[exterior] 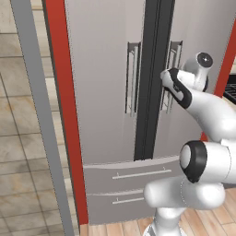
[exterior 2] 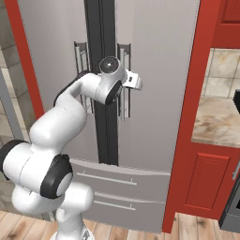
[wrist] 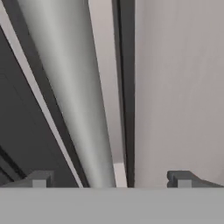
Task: Move the hot dog bun to the plate on the dining table and place the condiment next to that plate. Then navigate to the fridge and take the sausage and place it on the plate as well.
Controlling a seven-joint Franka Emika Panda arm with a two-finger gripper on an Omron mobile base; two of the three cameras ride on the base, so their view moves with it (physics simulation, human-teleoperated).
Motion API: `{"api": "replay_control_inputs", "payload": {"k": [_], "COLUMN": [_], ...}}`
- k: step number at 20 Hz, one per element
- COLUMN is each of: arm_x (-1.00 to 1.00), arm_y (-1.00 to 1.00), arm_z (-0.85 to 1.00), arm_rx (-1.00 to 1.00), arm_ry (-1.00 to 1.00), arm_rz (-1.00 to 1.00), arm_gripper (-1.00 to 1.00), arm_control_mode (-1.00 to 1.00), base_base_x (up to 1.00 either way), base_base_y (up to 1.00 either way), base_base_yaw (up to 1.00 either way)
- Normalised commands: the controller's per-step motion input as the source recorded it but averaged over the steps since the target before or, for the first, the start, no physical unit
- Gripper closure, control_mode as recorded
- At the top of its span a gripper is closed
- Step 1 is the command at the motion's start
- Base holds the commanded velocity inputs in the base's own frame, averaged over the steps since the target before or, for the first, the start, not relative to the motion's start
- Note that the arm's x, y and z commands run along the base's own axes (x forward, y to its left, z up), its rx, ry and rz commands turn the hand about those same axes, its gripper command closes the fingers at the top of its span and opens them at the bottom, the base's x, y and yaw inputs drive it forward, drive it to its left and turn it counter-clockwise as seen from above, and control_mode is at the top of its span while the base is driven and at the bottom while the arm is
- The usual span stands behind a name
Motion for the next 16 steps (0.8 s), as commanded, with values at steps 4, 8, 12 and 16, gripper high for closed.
{"api": "replay_control_inputs", "payload": {"k": [4, 8, 12, 16], "arm_x": [0.35, 0.19, 0.27, 0.17], "arm_y": [-0.03, 0.06, 0.10, -0.02], "arm_z": [-0.15, -0.14, -0.09, -0.01], "arm_rx": [0.00, -0.02, -0.04, -0.02], "arm_ry": [-0.11, -0.09, -0.05, 0.00], "arm_rz": [0.00, 0.00, -0.05, -0.09], "arm_gripper": [-1.00, 1.00, 1.00, 1.00], "arm_control_mode": [-1.00, -1.00, -1.00, -1.00], "base_base_x": [0.00, 0.00, 0.00, 0.00], "base_base_y": [0.00, 0.00, 0.00, 0.00], "base_base_yaw": [0.00, 0.00, 0.00, 0.00]}}
